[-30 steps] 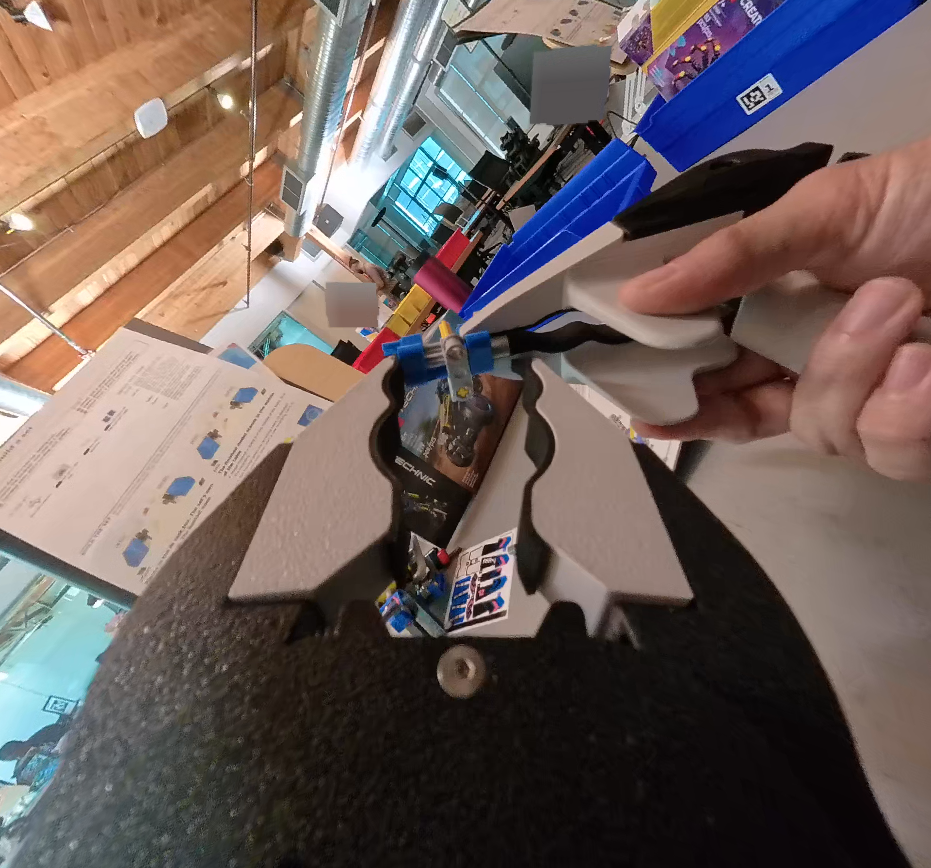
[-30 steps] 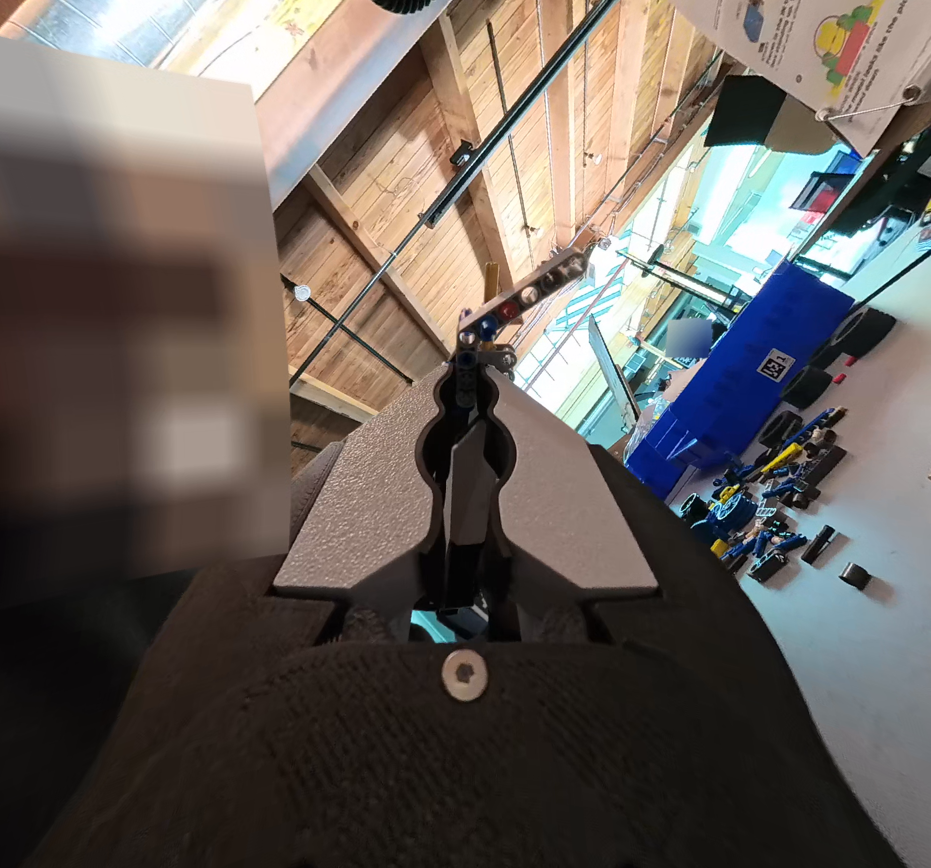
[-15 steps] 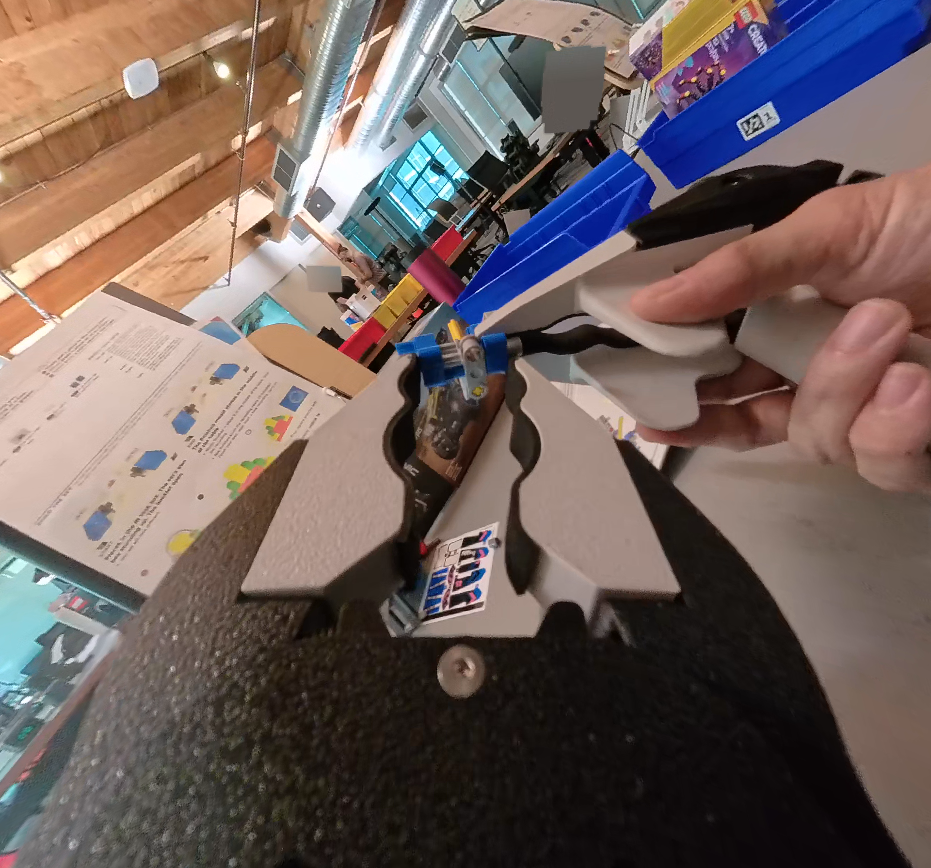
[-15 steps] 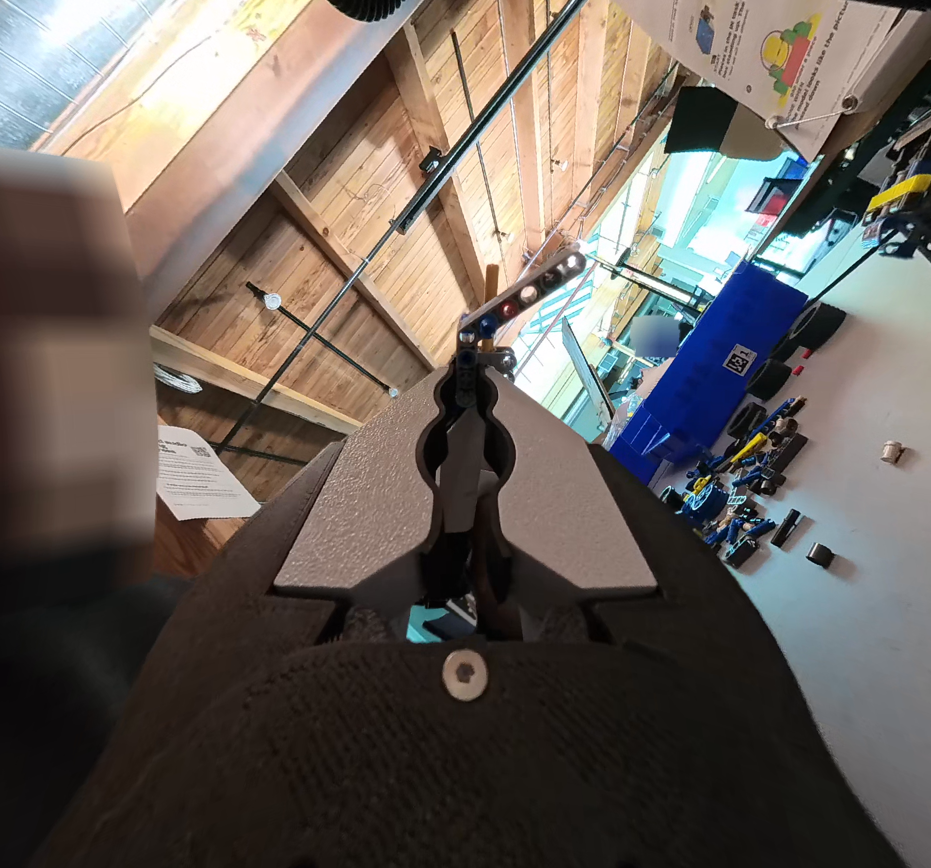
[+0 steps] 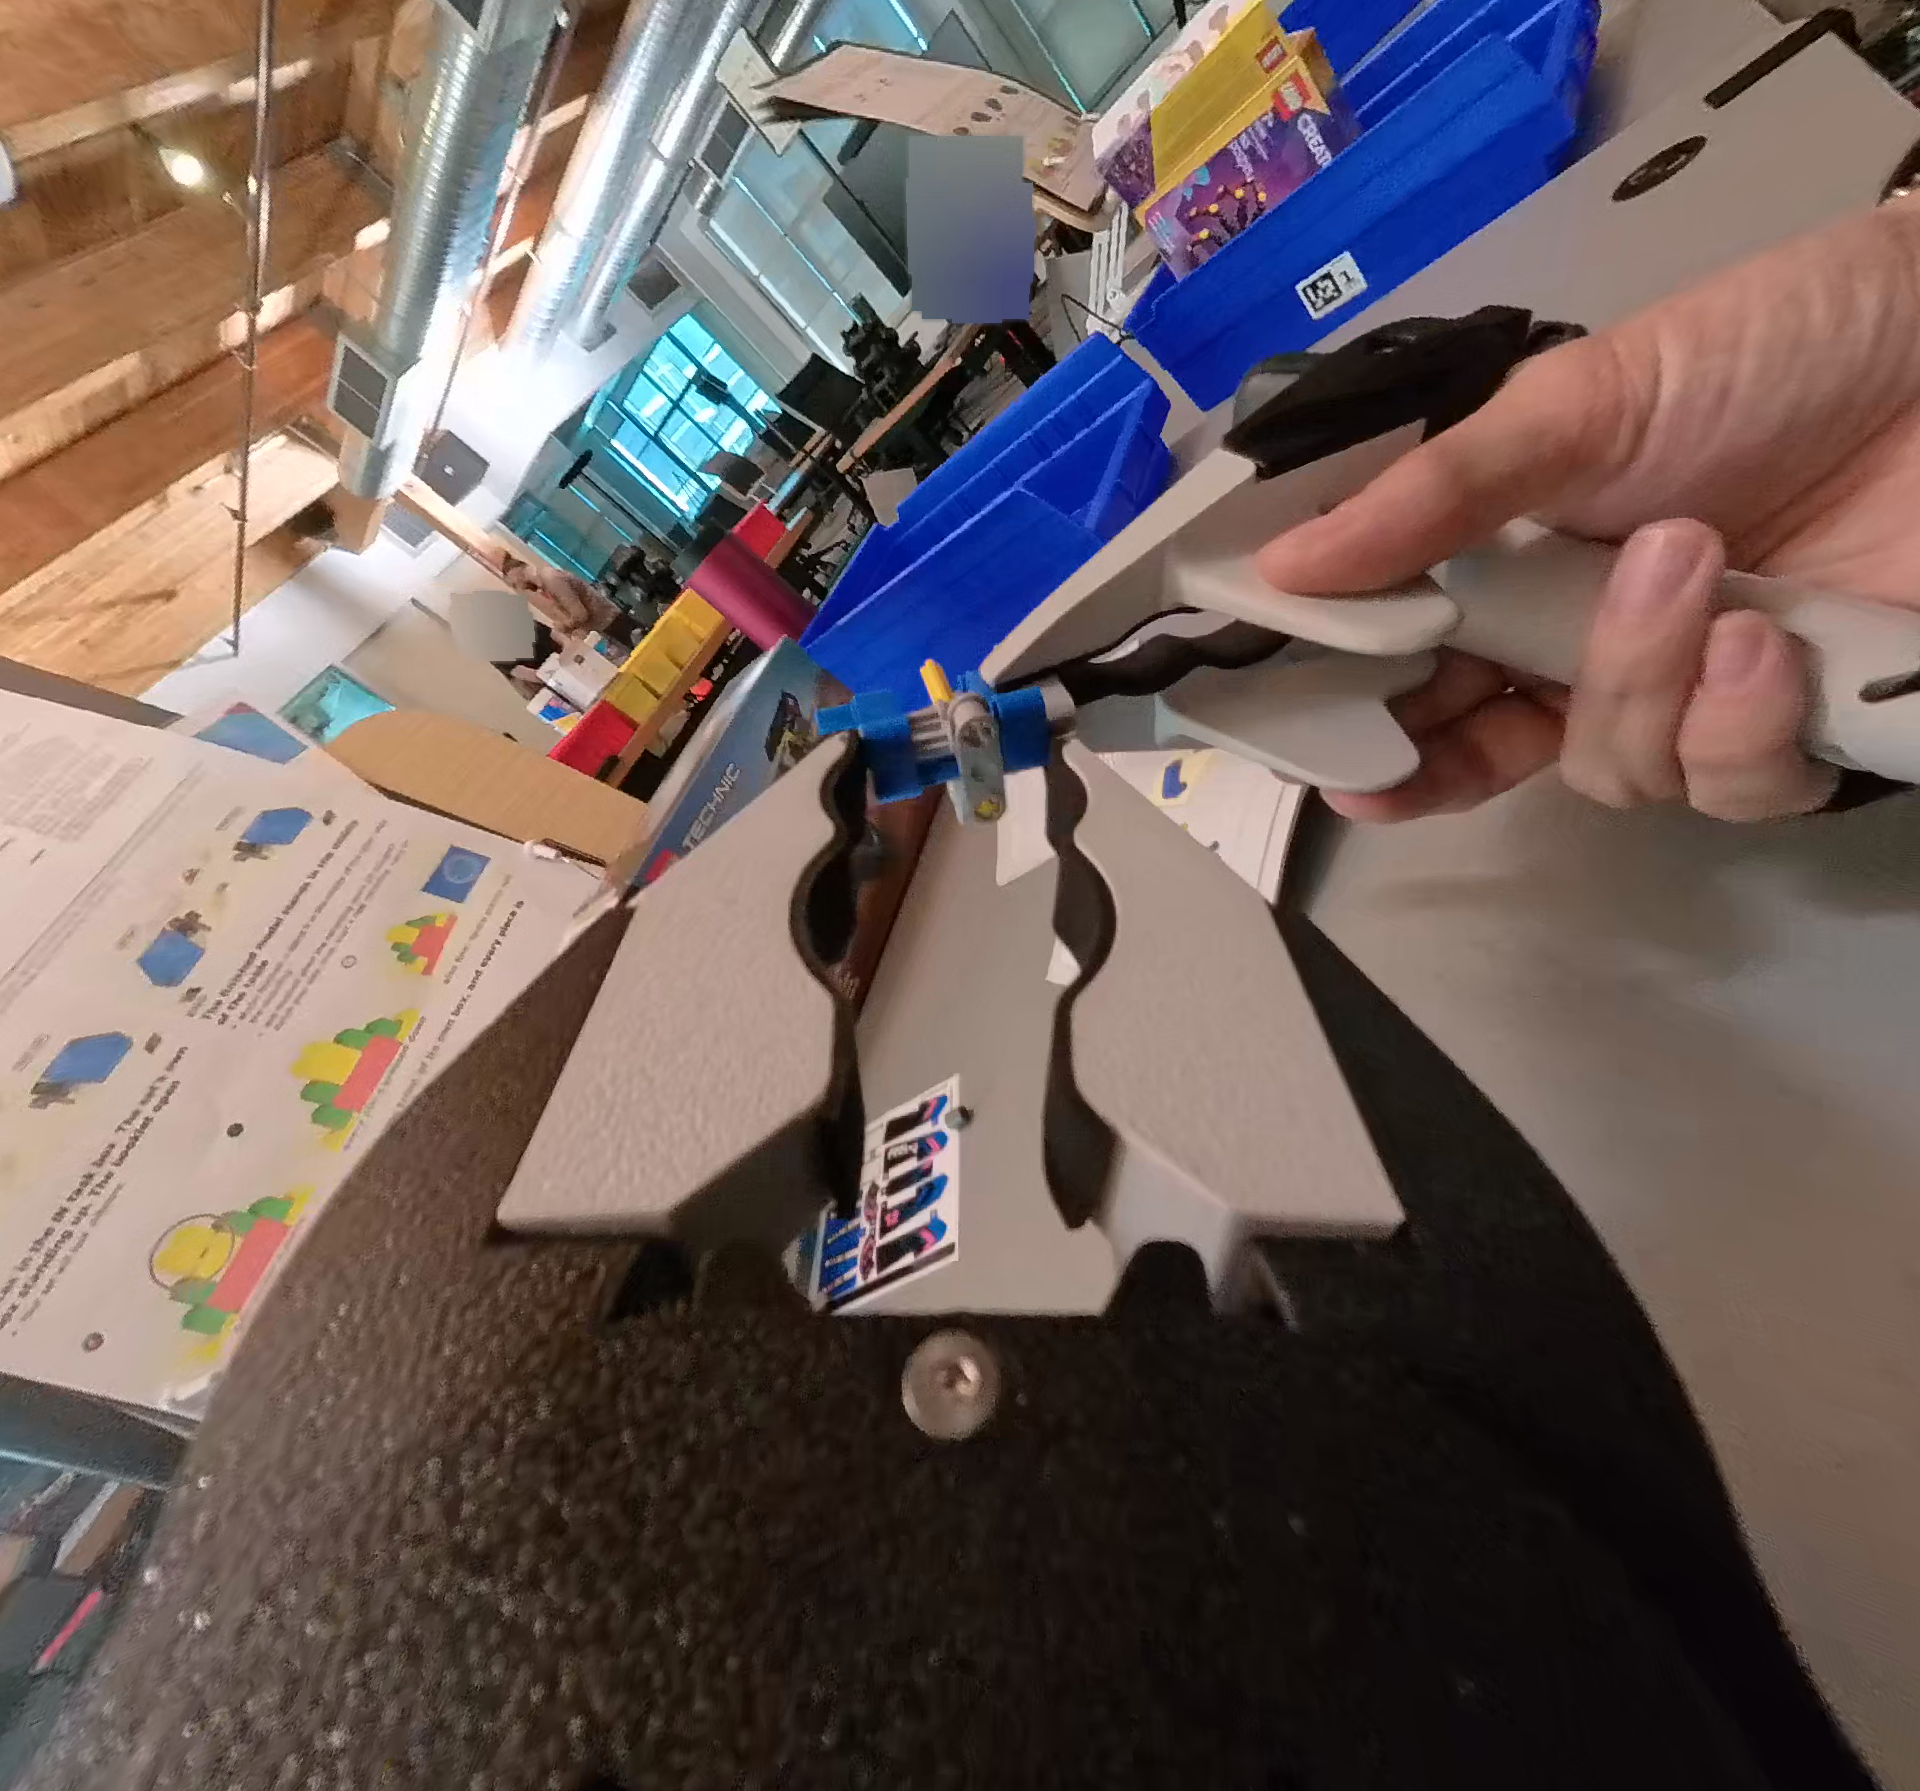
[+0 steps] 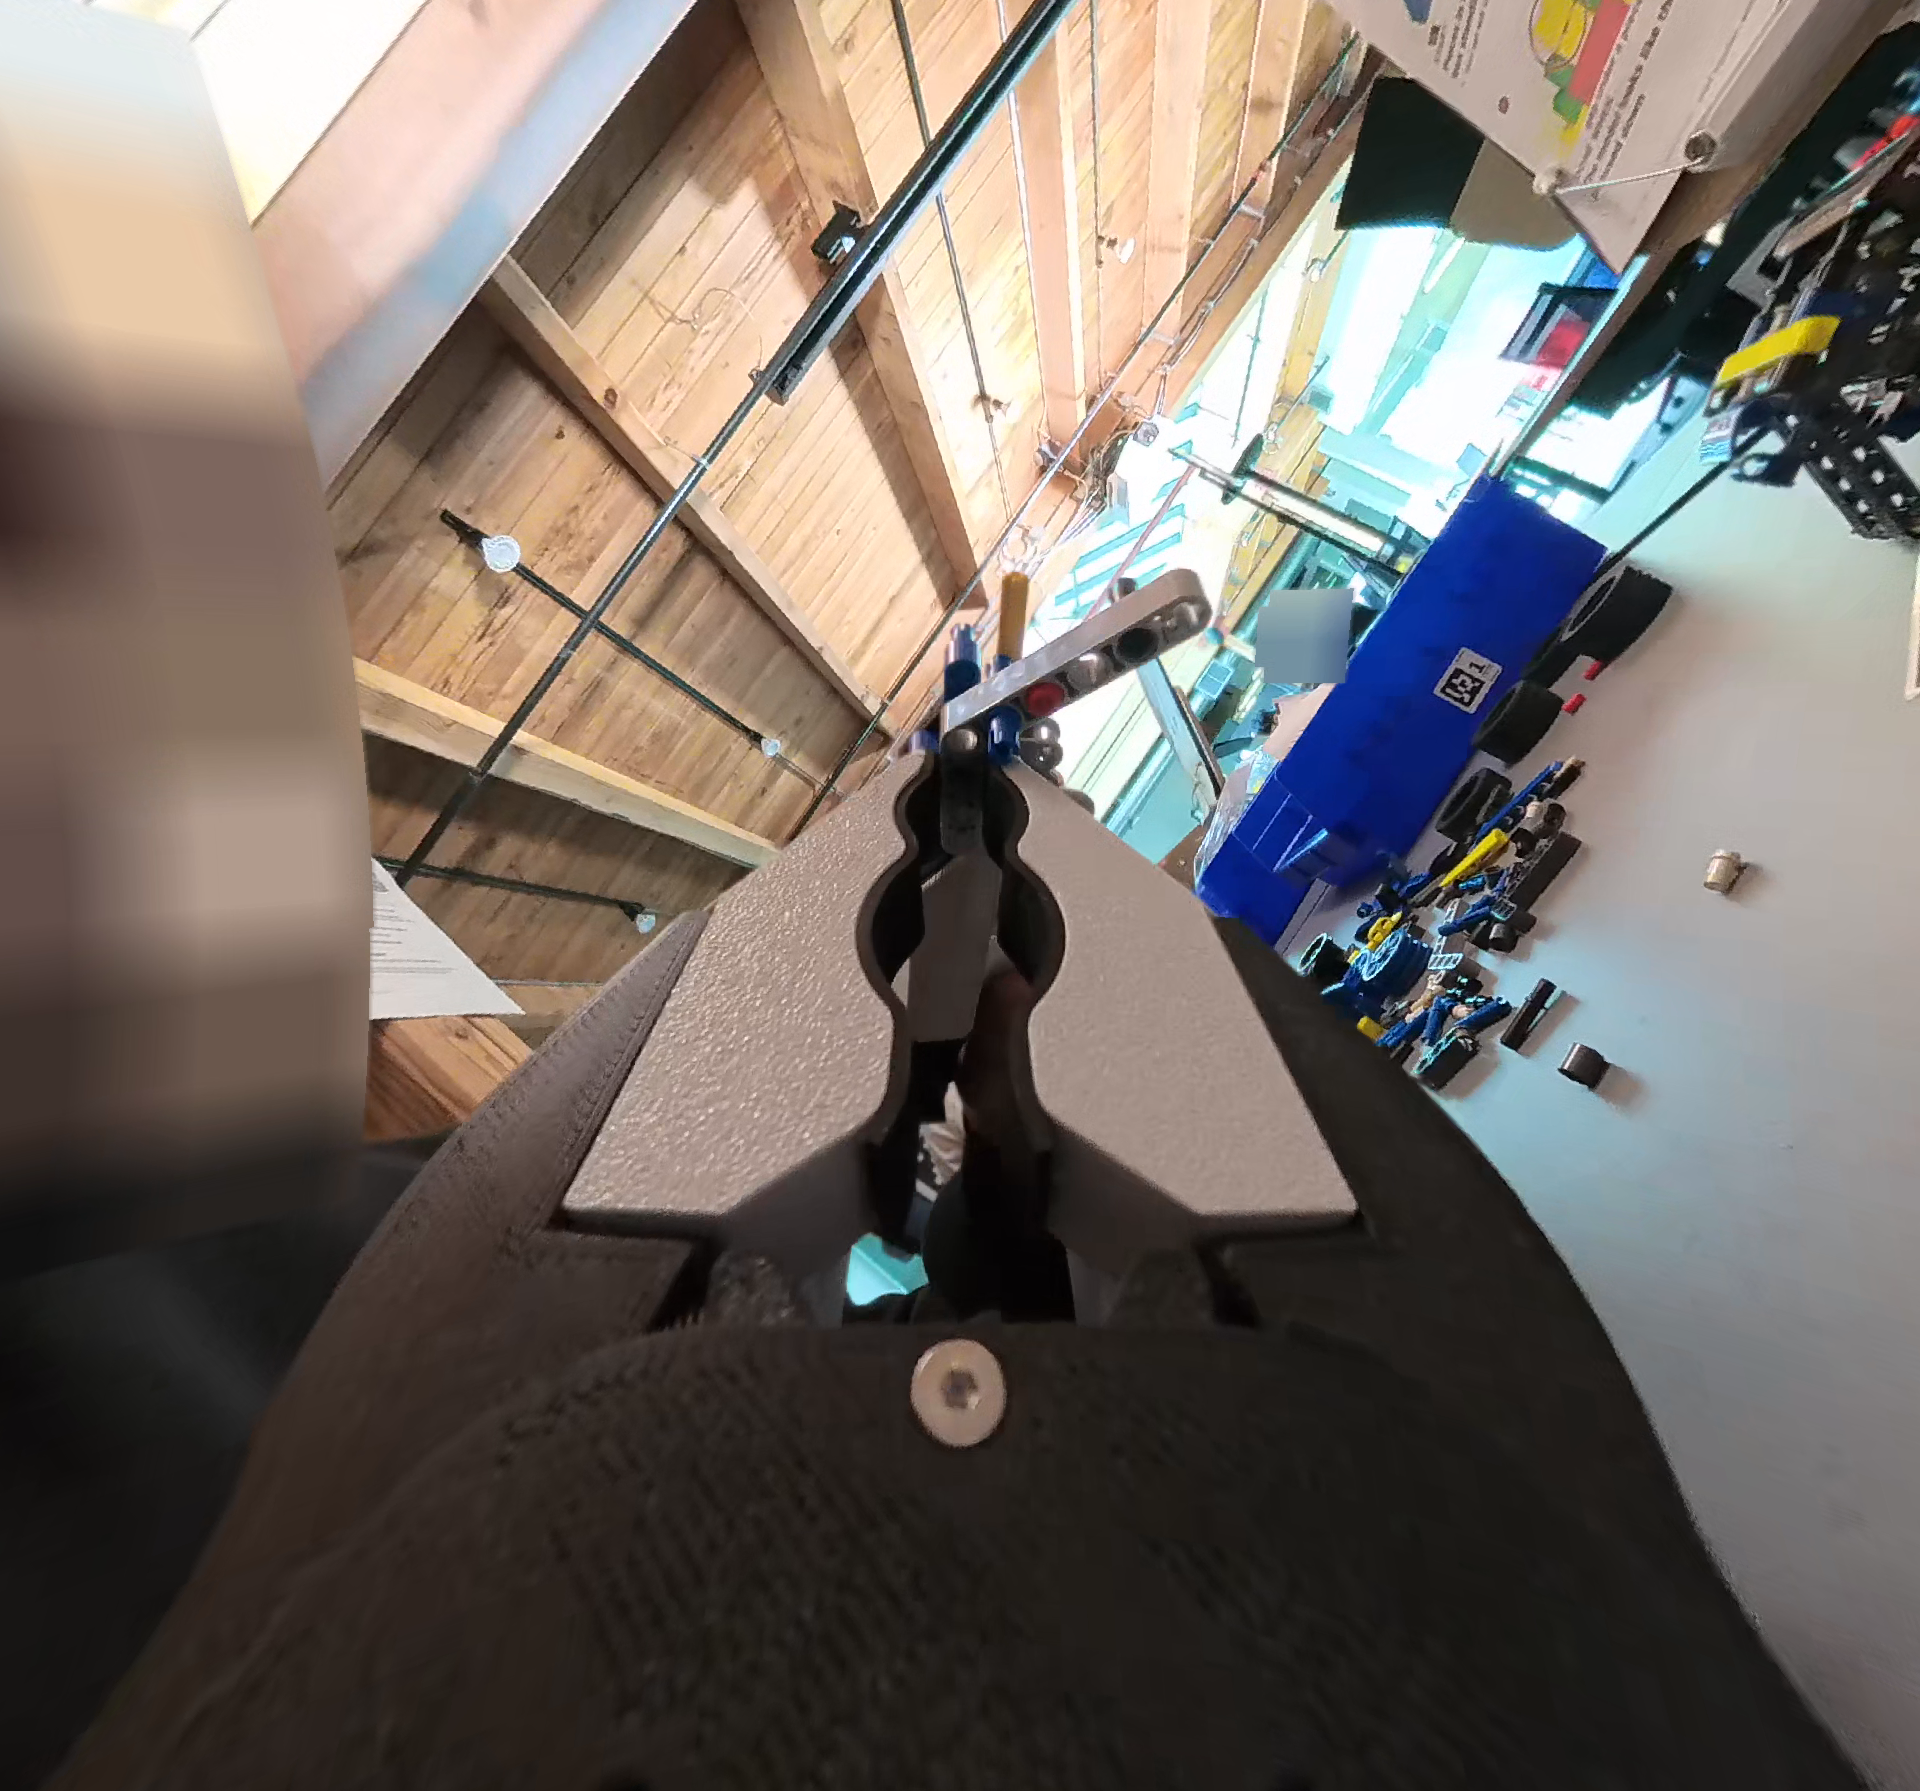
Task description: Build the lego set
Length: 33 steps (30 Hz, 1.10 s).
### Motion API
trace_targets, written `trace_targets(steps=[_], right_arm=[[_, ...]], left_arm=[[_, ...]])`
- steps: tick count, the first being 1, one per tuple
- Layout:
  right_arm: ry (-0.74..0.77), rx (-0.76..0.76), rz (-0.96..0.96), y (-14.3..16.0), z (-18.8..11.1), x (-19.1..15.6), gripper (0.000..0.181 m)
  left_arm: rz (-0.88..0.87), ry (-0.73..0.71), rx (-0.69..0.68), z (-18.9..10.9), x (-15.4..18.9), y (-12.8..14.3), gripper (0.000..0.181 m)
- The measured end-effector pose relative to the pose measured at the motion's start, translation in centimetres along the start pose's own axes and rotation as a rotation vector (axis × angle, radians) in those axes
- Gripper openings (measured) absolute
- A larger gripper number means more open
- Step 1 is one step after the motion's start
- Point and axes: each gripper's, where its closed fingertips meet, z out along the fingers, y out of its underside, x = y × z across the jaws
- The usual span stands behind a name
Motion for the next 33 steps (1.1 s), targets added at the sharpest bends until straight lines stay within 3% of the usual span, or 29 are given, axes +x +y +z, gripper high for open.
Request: trace_targets(steps=[25, 30, 33], right_arm=[[-0.071, 0.091, 0.112, -0.3, 0.3, 0.1, 0.006], [-0.185, 0.111, 0.003, -1.5, 0.2, -1.7, 0.006], [-0.23, 0.102, -0.155, -2.0, -0.2, -2.6, 0.006]], left_arm=[[-0.002, -0.029, -0.028, 0.2, -0.4, 0.3, 0.031], [-0.144, -0.051, 0.062, 0.1, -0.9, -1.9, 0.048], [-0.362, 0.025, 0.152, -0.2, -1.0, -3.1, 0.05]])
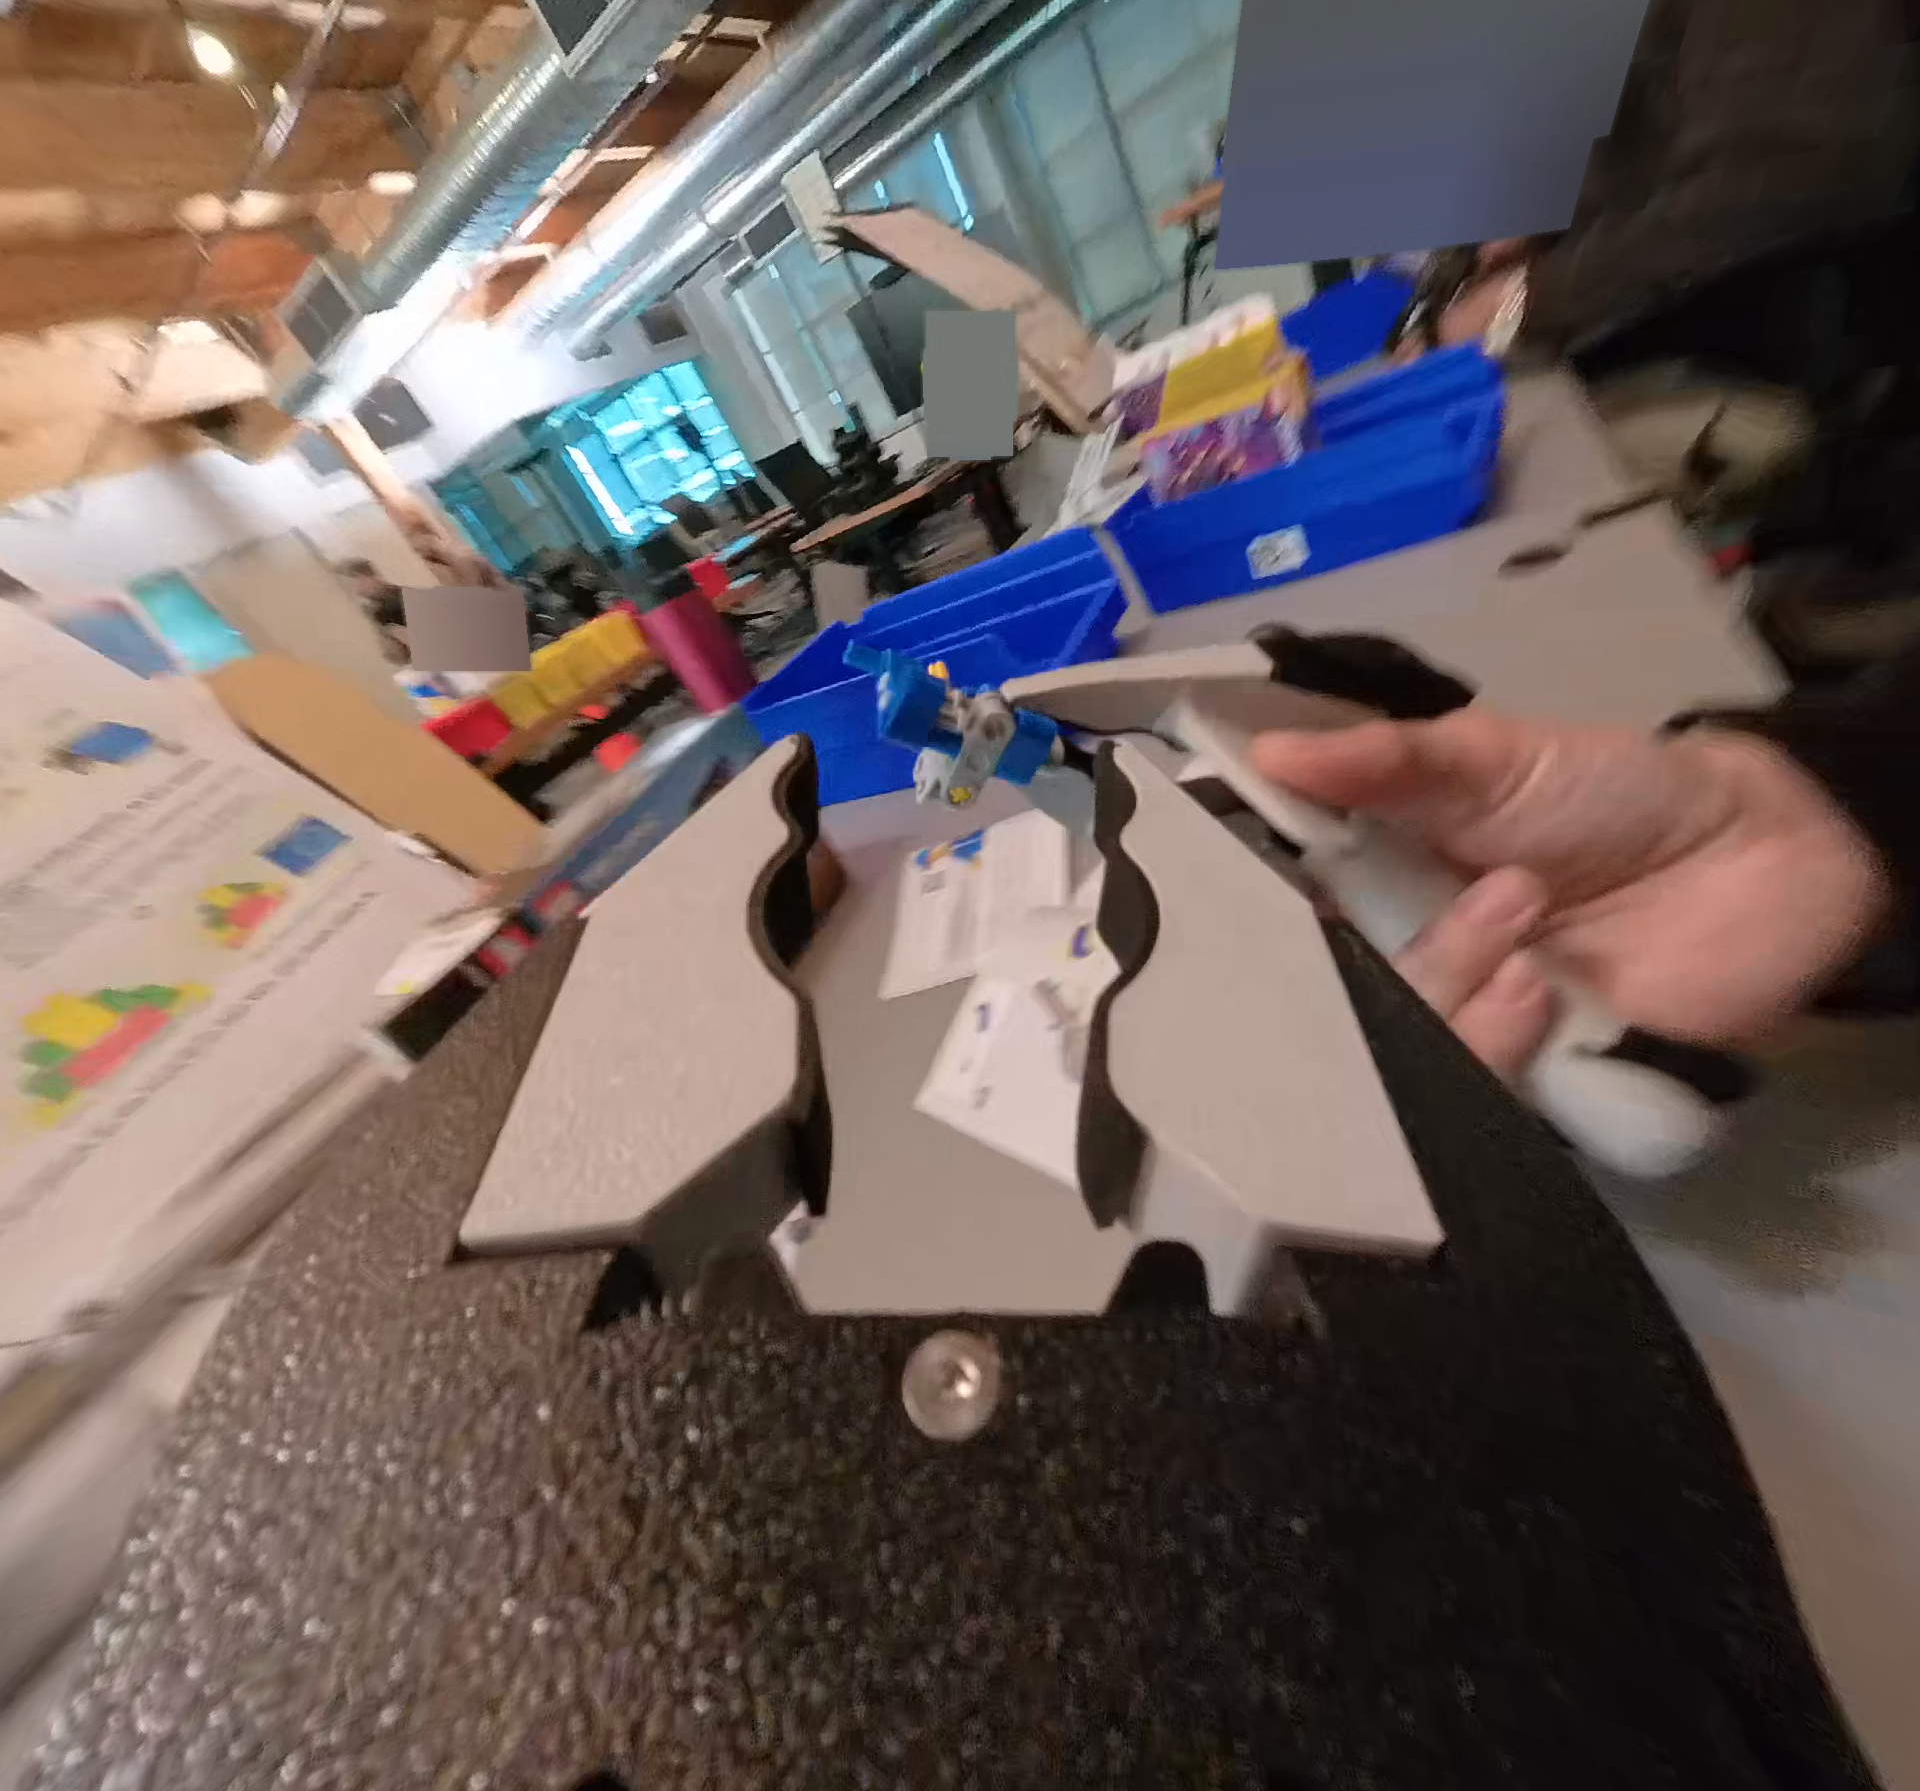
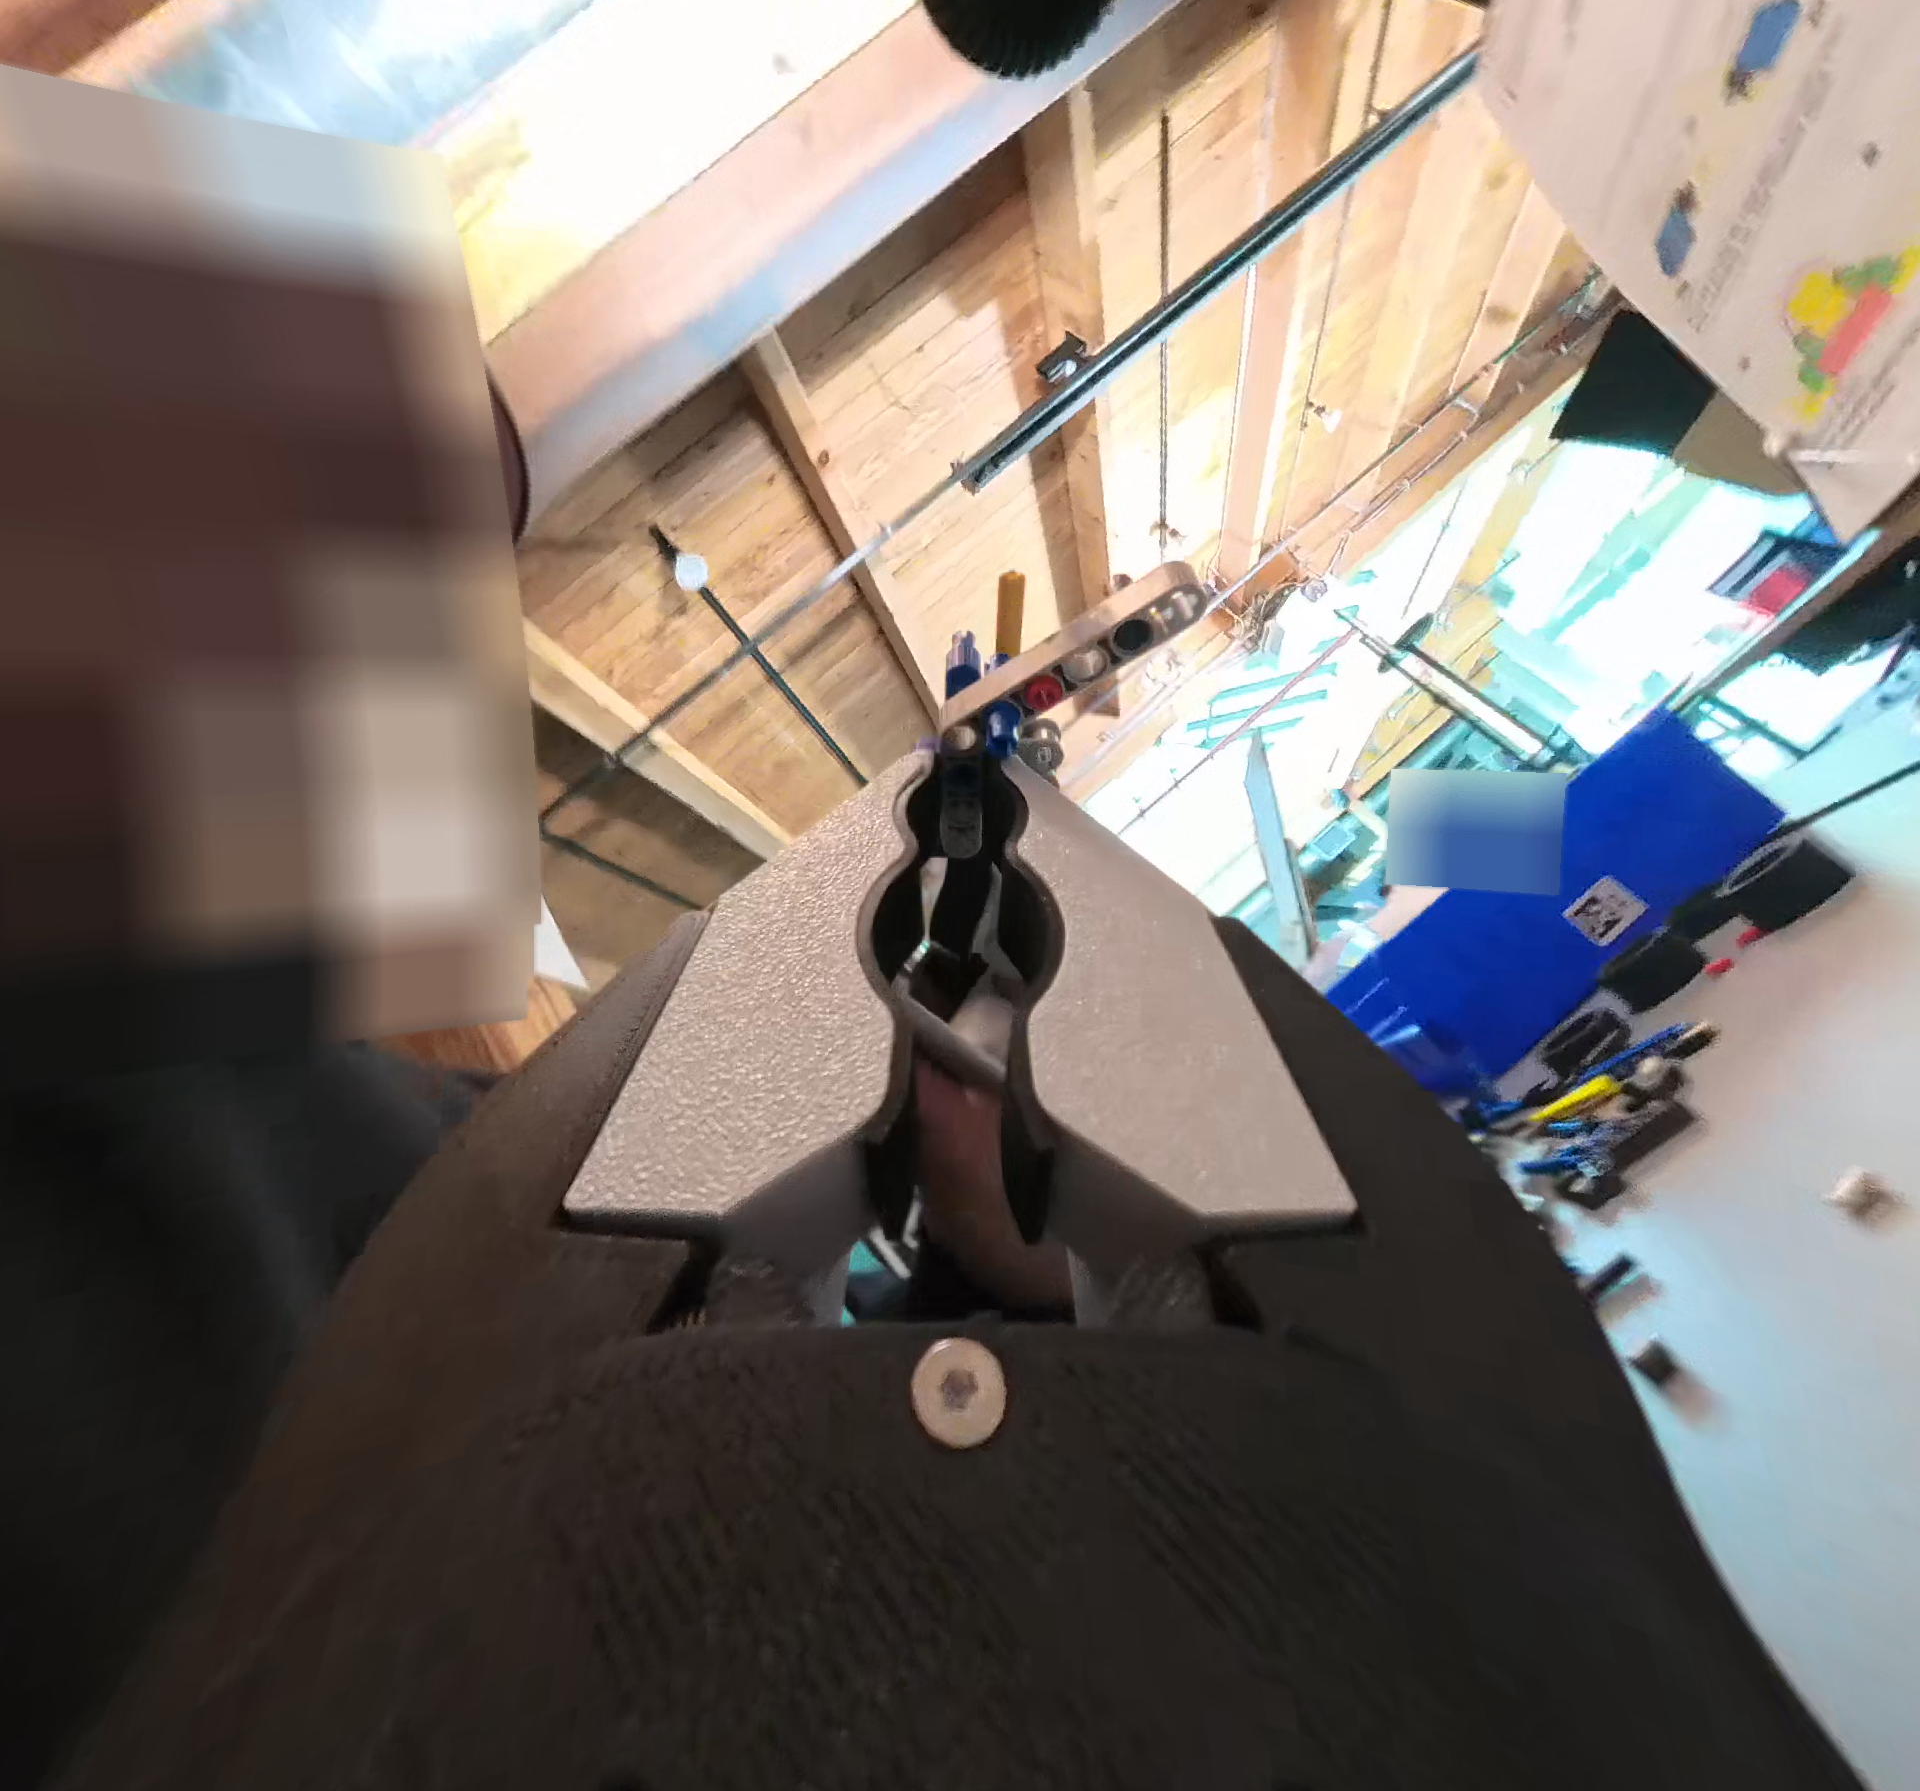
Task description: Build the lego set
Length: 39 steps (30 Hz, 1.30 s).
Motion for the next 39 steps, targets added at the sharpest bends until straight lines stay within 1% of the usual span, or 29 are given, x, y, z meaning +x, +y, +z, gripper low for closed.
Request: trace_targets(steps=[1, 3, 5, 7, 9, 11, 13, 16, 17, 19, 22, 28, 30, 32, 34, 36, 38, 39], right_arm=[[-0.008, -0.026, -0.047, 0.1, 0.0, -0.2, 0.006], [-0.042, -0.069, -0.13, 0.3, 0.0, -0.9, 0.006], [-0.059, -0.085, -0.198, 0.2, 0.0, -1.4, 0.006], [-0.066, -0.103, -0.25, 0.3, 0.0, -1.7, 0.006], [-0.051, -0.12, -0.305, 0.5, 0.0, -1.6, 0.006], [-0.048, -0.099, -0.345, 0.4, 0.0, -1.9, 0.005], [-0.017, -0.079, -0.388, 0.1, 0.1, -1.7, 0.006], [0.025, -0.071, -0.448, 0.0, 0.2, -1.3, 0.006], [0.043, -0.084, -0.456, 0.3, 0.2, -1.0, 0.005], [0.035, -0.093, -0.471, 0.8, 0.3, -1.2, 0.006], [0.039, -0.121, -0.499, 1.5, 0.4, -1.1, 0.006], [0.07, -0.12, -0.634, 1.4, 0.2, -1.2, 0.005], [0.096, -0.128, -0.728, 1.3, 0.0, -1.1, 0.006], [0.108, -0.143, -0.861, 1.3, -0.2, -1.3, 0.006], [0.134, -0.163, -0.993, 1.2, -0.3, -1.3, 0.006], [0.165, -0.154, -1.094, 0.9, -0.4, -1.5, 0.005], [0.196, -0.159, -1.197, 0.9, -0.5, -1.4, 0.005], [0.207, -0.163, -1.232, 1.0, -0.4, -1.3, 0.006]], left_arm=[[-0.12, 0.04, 0.021, -0.1, 0.1, -0.2, 0.049], [-0.361, 0.073, 0.058, -0.2, -0.4, -0.5, 0.041], [-0.511, 0.147, 0.131, -0.6, -0.3, -1.2, 0.037], [-0.584, 0.194, 0.14, -0.7, 0.0, -1.0, 0.035], [-0.592, 0.235, 0.125, -0.7, 0.7, -0.8, 0.029], [-0.584, 0.231, 0.112, -0.5, 1.1, -0.6, 0.036], [-0.597, 0.187, 0.092, -0.1, 0.9, 0.0, 0.043], [-0.679, 0.138, 0.084, 0.3, 0.9, 0.8, 0.044], [-0.707, 0.143, 0.114, 0.3, 1.0, 0.6, 0.043], [-0.732, 0.123, 0.155, 0.3, 0.9, 0.4, 0.03], [-0.729, 0.119, 0.129, 0.6, 1.1, 0.7, 0.025], [-0.674, 0.068, 0.091, 0.8, 1.1, 1.0, 0.024], [-0.689, 0.056, 0.072, 0.9, 1.0, 1.3, 0.023], [-0.729, 0.059, 0.064, 1.0, 1.0, 1.4, 0.026], [-0.763, 0.076, 0.074, 1.0, 1.2, 1.2, 0.016], [-0.797, 0.065, 0.096, 1.0, 0.9, 1.0, 0.016], [-0.85, 0.081, 0.103, 1.0, 0.9, 1.0, 0.008], [-0.877, 0.081, 0.1, 1.1, 0.9, 1.1, 0.008]])
